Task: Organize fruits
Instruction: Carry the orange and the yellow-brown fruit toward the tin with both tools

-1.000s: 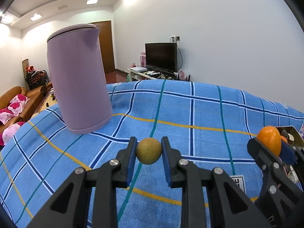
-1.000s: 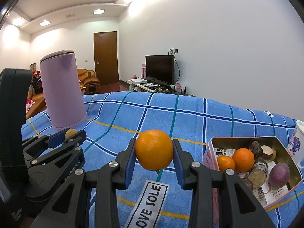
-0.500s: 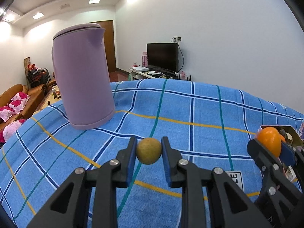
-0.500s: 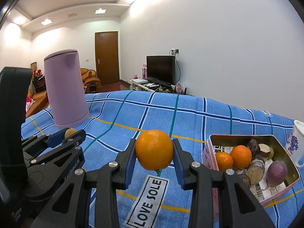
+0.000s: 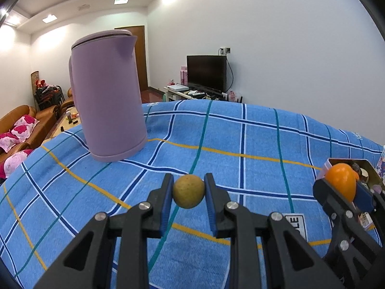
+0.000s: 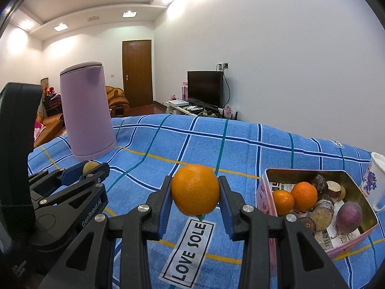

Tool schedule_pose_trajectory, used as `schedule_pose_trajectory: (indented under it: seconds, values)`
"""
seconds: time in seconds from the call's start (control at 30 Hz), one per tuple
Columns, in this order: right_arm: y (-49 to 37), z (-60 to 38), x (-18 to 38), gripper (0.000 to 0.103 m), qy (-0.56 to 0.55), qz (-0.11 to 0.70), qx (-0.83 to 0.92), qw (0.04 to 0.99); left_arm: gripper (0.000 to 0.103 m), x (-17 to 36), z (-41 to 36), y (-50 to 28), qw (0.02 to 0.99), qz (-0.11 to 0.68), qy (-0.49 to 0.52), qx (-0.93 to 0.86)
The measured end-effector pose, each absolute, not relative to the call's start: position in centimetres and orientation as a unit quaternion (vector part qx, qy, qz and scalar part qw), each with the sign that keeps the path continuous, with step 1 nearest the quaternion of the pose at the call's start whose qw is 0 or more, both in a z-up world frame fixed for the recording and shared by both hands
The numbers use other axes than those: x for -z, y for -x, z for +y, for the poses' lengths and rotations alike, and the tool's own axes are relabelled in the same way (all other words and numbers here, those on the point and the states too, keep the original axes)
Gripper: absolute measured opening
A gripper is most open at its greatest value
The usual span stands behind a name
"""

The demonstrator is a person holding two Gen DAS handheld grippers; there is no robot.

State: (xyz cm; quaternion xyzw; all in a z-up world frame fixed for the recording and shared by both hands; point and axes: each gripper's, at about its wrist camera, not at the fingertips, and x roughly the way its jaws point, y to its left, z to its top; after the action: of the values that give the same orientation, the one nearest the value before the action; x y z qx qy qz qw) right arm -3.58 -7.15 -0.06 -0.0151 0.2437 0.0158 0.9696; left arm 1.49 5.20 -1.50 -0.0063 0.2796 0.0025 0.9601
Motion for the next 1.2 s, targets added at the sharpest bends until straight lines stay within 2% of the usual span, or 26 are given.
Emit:
schedule_pose_trajectory:
  seconds: [1.2]
  values:
    - [6.4, -8.1, 0.0, 0.039, 0.017, 0.242, -0.020, 0.970, 0.027, 1.4, 4.1, 0.7, 0.961, 0.277, -0.009, 0.004]
